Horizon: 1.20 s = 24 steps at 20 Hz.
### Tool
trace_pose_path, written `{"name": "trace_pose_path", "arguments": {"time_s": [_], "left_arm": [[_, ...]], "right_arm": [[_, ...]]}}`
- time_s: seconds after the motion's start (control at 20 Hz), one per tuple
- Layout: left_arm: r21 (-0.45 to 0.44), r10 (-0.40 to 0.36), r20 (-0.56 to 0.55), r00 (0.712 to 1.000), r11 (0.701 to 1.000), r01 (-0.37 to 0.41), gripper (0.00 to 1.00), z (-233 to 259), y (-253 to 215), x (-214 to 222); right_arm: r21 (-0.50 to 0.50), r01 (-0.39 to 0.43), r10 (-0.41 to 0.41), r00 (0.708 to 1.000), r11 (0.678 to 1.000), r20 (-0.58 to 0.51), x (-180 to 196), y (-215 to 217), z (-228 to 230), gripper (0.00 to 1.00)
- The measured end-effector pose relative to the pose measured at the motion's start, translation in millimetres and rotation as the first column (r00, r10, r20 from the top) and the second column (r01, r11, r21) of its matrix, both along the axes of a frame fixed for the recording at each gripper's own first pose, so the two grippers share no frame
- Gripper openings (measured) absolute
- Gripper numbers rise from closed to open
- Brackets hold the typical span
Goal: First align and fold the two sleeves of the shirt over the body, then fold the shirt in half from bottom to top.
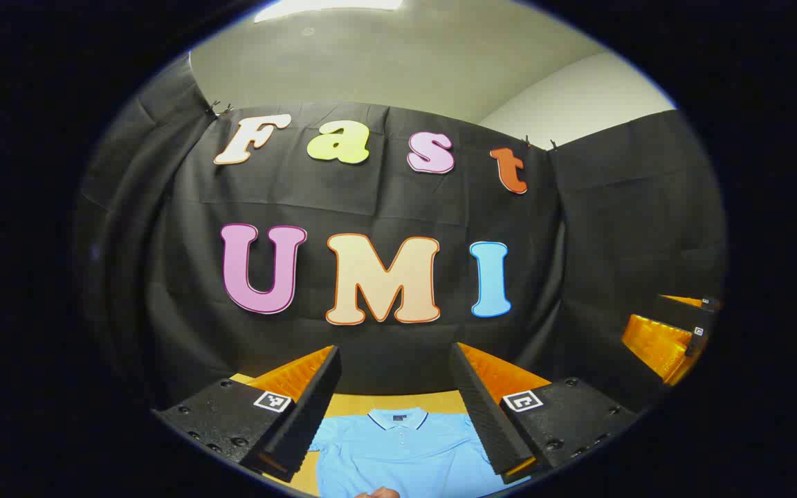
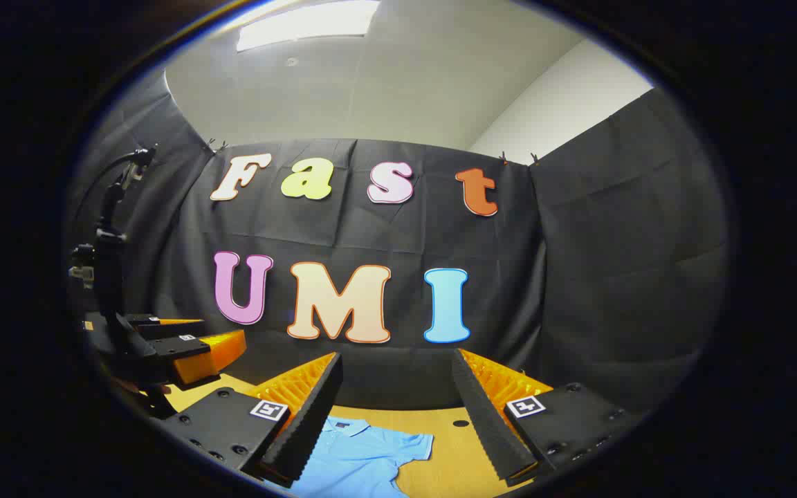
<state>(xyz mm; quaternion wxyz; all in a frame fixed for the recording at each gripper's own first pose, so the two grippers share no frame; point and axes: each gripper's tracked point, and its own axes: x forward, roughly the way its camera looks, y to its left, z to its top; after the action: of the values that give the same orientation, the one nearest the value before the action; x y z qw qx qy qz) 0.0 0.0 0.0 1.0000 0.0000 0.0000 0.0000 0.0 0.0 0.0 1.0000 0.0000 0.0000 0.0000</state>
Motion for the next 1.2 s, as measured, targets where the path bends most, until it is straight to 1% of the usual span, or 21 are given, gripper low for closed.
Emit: {"name": "trace_pose_path", "arguments": {"time_s": [0.2, 0.35, 0.45, 0.5, 0.55, 0.6, 0.65, 0.85, 1.05, 1.1, 1.2], "left_arm": [[-0.002, 0.007, 0.016, 1.0, 1.0, -0.007, 0.95, 3, 3, -2], [-0.001, 0.019, 0.012, 1.0, 1.0, -0.019, 0.94, 0, 6, -4], [0.004, 0.026, 0.007, 1.0, 1.0, -0.026, 0.95, -2, 7, -4], [0.007, 0.029, 0.0, 1.0, 1.0, -0.029, 0.94, -3, 8, -4], [0.01, 0.03, -0.005, 1.0, 0.999, -0.03, 0.94, -5, 8, -4], [0.015, 0.035, -0.004, 0.999, 0.999, -0.034, 0.95, -4, 8, -5], [0.02, 0.037, 0.001, 0.999, 0.999, -0.037, 0.95, -2, 8, -6], [0.041, 0.049, 0.002, 0.999, 0.998, -0.049, 0.94, -5, 10, -8], [0.052, 0.104, -0.017, 0.994, 0.993, -0.103, 0.95, -10, 18, -12], [0.061, 0.12, -0.021, 0.993, 0.991, -0.119, 0.94, -14, 20, -15], [0.077, 0.151, -0.014, 0.988, 0.986, -0.15, 0.94, -13, 26, -19]], "right_arm": [[0.016, -0.018, 0.018, 1.0, 1.0, 0.012, 1, 4, 2, 0.98], [0.006, -0.031, 0.03, 1.0, 1.0, 0.006, 2, 8, 0, 0.98], [0.021, -0.057, 0.057, 0.998, 0.998, 0.005, 0, 16, -1, 0.98], [0.031, -0.064, 0.064, 0.998, 0.997, 0.005, 0, 16, -1, 1.0], [0.038, -0.062, 0.062, 0.998, 0.997, 0.005, -1, 14, -1, 1.0], [0.042, -0.062, 0.062, 0.998, 0.997, 0.003, 0, 12, -2, 0.96], [0.043, -0.063, 0.063, 0.998, 0.997, -0.002, 1, 12, -5, 0.98], [0.044, -0.066, 0.068, 0.997, 0.997, -0.031, 7, 6, -18, 0.98], [0.042, -0.098, 0.1, 0.994, 0.994, -0.051, 19, -1, -33, 0.98], [0.039, -0.104, 0.106, 0.992, 0.994, -0.065, 23, -3, -43, 0.96], [0.03, -0.119, 0.122, 0.988, 0.992, -0.094, 33, -6, -62, 0.98]]}}
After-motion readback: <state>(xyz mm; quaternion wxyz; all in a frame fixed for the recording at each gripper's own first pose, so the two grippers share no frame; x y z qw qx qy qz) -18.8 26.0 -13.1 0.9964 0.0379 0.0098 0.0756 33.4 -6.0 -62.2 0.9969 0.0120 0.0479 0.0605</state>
